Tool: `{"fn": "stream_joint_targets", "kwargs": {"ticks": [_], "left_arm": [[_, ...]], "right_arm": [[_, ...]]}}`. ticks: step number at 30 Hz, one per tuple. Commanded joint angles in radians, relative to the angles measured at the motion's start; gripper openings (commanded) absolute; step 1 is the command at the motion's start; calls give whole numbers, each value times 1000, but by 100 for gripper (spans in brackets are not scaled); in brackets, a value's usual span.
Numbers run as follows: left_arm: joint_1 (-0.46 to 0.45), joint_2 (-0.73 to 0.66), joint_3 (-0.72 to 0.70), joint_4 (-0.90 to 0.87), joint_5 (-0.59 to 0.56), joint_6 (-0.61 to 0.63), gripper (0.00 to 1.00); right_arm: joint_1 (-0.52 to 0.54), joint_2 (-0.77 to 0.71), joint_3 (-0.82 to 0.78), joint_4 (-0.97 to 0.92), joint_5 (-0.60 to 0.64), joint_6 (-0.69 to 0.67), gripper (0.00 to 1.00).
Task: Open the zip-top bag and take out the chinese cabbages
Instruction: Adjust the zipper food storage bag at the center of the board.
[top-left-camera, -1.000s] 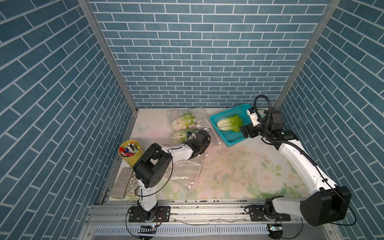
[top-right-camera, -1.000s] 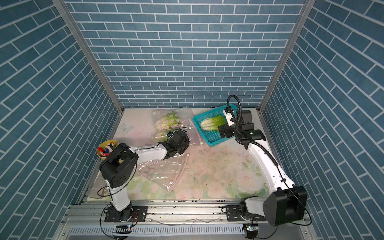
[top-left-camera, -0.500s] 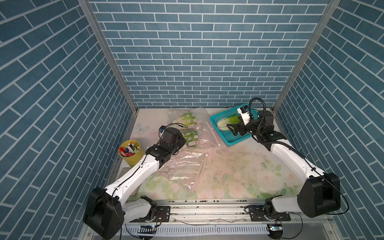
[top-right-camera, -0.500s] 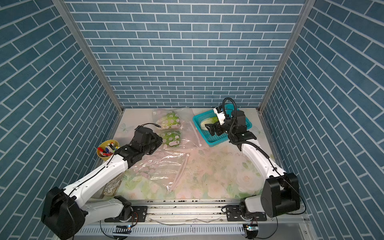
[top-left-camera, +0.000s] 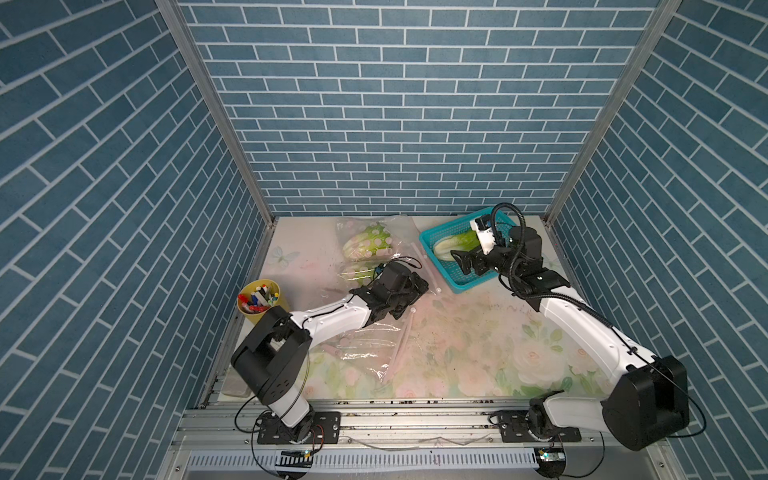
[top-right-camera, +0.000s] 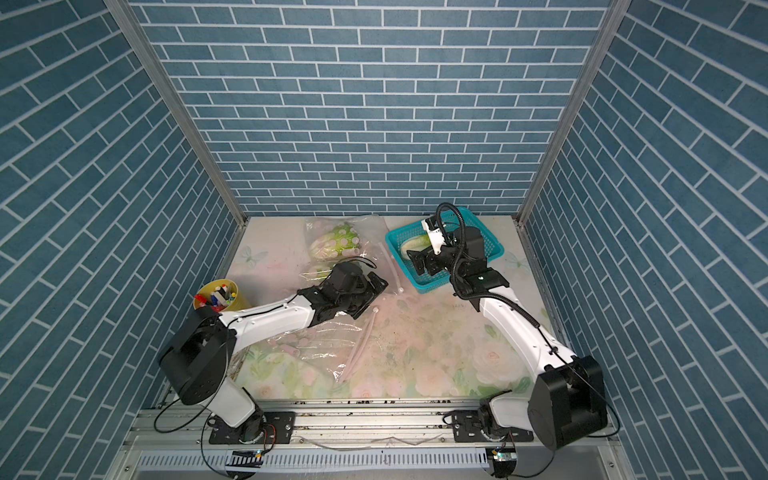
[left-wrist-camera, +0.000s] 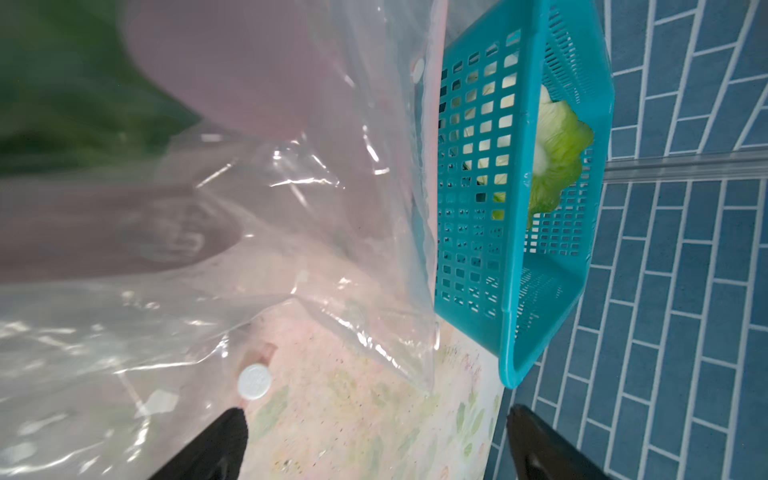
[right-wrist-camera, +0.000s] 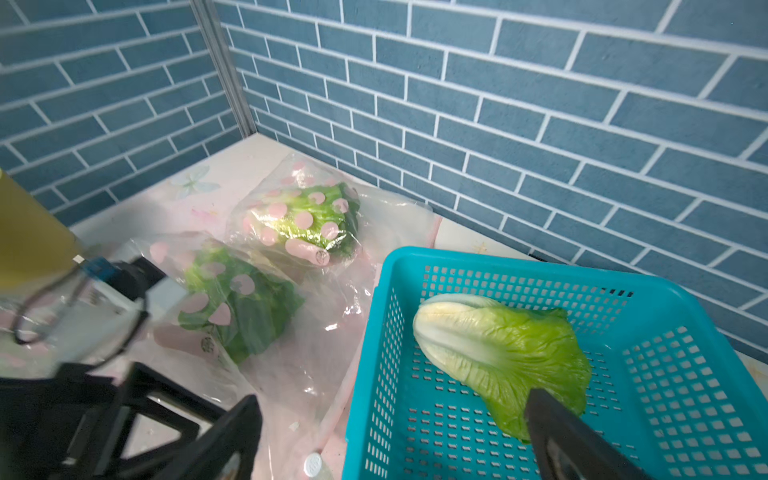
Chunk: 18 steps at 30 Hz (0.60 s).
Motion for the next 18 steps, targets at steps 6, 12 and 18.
{"fn": "stream_joint_targets", "kwargs": {"ticks": [6, 12, 18], "left_arm": [[-25, 151, 90, 119, -124, -144, 99], [-26, 207, 66, 201, -205, -202, 74], [-22, 200, 63, 185, -223, -183, 23]], "right_arm": [[-43, -2, 201, -342, 77, 3, 69], [-43, -89, 132, -306, 186, -22, 63], [-36, -101, 91, -298, 214, -55, 60]]}}
